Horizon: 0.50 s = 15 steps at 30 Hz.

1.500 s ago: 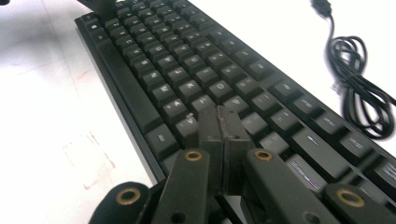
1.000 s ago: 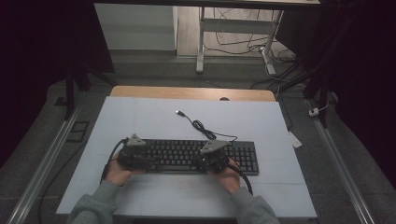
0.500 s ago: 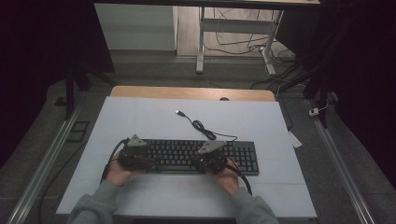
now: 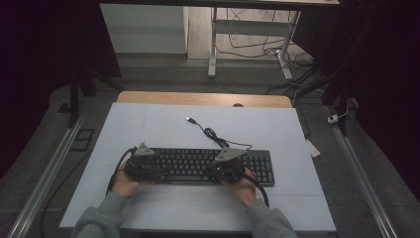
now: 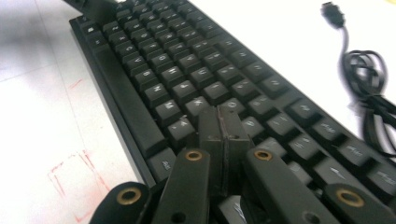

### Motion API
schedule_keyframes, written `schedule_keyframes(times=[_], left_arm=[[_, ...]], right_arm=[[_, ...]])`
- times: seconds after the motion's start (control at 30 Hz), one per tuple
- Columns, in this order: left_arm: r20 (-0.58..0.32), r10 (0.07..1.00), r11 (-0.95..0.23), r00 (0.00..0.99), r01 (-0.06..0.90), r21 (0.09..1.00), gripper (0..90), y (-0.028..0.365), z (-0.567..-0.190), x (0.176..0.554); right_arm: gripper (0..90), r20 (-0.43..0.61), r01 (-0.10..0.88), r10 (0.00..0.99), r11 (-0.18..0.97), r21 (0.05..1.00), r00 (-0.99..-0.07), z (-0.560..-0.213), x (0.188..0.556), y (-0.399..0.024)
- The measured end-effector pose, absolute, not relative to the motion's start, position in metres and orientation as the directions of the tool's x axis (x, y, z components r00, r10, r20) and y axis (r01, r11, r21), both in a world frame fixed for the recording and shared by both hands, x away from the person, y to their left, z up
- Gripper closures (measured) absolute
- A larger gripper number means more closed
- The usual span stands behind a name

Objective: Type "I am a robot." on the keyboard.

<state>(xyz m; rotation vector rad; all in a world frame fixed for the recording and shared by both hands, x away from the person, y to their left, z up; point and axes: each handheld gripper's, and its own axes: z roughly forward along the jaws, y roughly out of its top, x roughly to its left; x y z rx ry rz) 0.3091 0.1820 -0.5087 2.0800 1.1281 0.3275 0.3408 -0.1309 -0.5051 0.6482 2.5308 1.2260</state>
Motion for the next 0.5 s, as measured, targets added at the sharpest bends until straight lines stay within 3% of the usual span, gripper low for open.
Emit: schedule_keyframes(times=[0.23,0.5], left_arm=[[-0.115,0.805,-0.344,0.582,0.617,0.708,30.5,0.183,-0.509,0.309],[-0.110,0.807,-0.344,0.580,0.613,0.711,30.4,0.182,-0.509,0.309]], right_arm=[[61.5,-0.043,0.312,0.579,0.499,0.808,-0.814,-0.502,0.345,-0.162],[53.9,-0.052,0.327,0.614,0.488,0.810,-0.788,-0.501,0.345,-0.191]])
